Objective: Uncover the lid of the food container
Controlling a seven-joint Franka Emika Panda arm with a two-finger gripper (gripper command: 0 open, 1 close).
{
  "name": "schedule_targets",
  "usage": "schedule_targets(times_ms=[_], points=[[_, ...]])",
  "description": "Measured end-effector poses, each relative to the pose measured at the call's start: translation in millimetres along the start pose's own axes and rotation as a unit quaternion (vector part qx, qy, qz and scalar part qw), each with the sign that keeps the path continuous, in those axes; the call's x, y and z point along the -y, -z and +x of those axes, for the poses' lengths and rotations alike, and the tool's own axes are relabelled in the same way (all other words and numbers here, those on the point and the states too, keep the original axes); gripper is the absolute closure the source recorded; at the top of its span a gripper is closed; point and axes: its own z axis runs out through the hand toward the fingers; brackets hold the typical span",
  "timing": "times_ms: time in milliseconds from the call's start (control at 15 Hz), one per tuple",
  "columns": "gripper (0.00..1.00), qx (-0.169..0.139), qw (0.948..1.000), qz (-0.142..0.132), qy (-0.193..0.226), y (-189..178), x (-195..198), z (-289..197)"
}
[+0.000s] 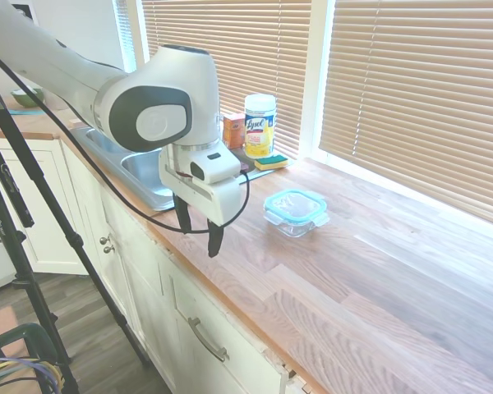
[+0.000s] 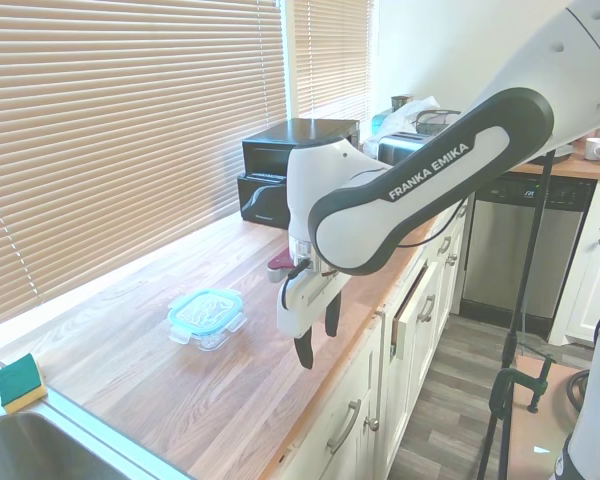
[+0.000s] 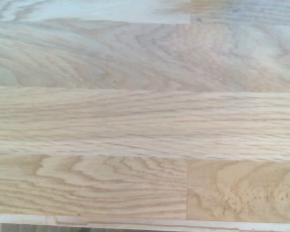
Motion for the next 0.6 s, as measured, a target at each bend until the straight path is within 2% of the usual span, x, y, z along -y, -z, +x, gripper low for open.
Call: schedule_targets(times_ms=[200, 400, 600], points=[[0.0, -0.002, 1.0, 0.003, 0.0, -3.0, 1.8, 1.7], [0.0, -0.006, 0.9997, 0.016, -0.019, -7.2, 9.7, 17.3], [0.0, 0.018, 0.9969, 0.05, -0.059, -2.4, 20.2, 53.6]])
